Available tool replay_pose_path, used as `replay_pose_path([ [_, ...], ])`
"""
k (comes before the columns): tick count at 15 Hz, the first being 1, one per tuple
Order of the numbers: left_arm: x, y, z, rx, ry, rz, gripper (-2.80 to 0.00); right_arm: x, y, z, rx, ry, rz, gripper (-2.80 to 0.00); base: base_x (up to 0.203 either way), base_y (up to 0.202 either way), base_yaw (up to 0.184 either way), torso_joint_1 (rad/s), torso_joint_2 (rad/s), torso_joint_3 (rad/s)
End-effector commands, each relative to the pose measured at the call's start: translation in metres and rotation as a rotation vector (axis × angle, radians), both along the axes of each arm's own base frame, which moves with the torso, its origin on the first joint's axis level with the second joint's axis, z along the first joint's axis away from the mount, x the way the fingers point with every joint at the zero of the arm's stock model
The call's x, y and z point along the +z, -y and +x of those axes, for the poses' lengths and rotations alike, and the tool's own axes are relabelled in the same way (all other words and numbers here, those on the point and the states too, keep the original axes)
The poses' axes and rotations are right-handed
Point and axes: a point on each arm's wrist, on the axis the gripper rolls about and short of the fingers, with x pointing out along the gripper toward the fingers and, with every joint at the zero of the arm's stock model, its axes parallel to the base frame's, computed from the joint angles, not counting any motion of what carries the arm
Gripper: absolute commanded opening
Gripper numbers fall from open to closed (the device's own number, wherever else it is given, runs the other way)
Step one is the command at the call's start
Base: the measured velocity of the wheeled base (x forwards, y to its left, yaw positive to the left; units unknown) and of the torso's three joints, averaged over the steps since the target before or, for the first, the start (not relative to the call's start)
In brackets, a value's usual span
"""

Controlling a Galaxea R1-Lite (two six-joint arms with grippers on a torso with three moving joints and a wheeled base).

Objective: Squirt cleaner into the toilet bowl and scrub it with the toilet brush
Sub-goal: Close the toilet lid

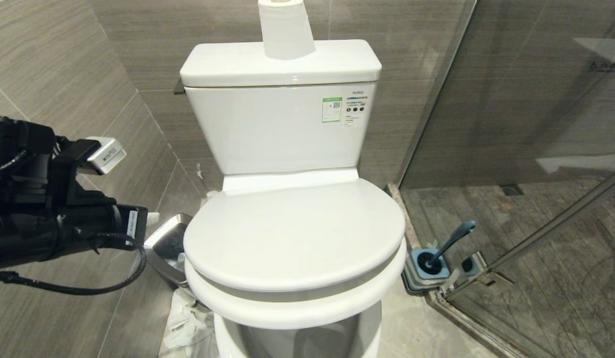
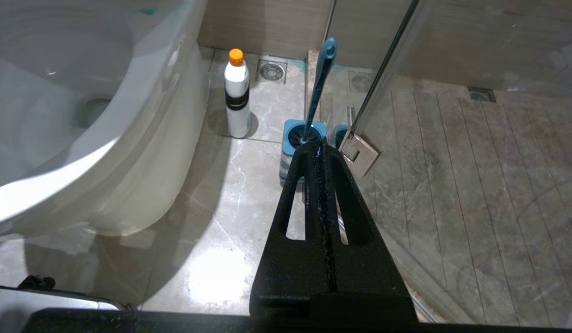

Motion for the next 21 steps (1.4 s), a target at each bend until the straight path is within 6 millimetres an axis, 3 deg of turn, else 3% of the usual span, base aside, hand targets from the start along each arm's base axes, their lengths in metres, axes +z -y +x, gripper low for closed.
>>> replay_pose_path([
  [1,-0.001,0.003,0.0,-0.013,-0.007,-0.001,-2.8,0.0,0.0,0.0,0.001,-0.002,-0.001,-2.8,0.0,0.0,0.0,0.002,0.0,0.039],
  [5,0.009,0.012,-0.012,-0.066,0.045,-0.015,-2.8,0.0,0.0,0.0,0.001,-0.002,-0.001,-2.8,0.0,0.0,0.0,0.003,0.0,0.161],
  [12,0.012,0.02,-0.016,-0.102,0.068,-0.021,-2.8,0.0,0.0,0.0,0.001,-0.002,-0.001,-2.8,0.0,0.0,0.0,0.0,0.0,0.199],
  [16,0.015,0.034,-0.017,-0.166,0.073,-0.008,-2.8,0.0,0.0,0.0,0.001,-0.002,-0.001,-2.8,0.0,0.0,0.0,-0.001,0.0,0.075],
  [21,0.034,0.067,0.016,-0.234,0.099,-0.003,-2.8,0.0,0.0,0.0,0.001,-0.002,-0.001,-2.8,0.0,0.0,0.0,0.0,0.0,0.0],
])
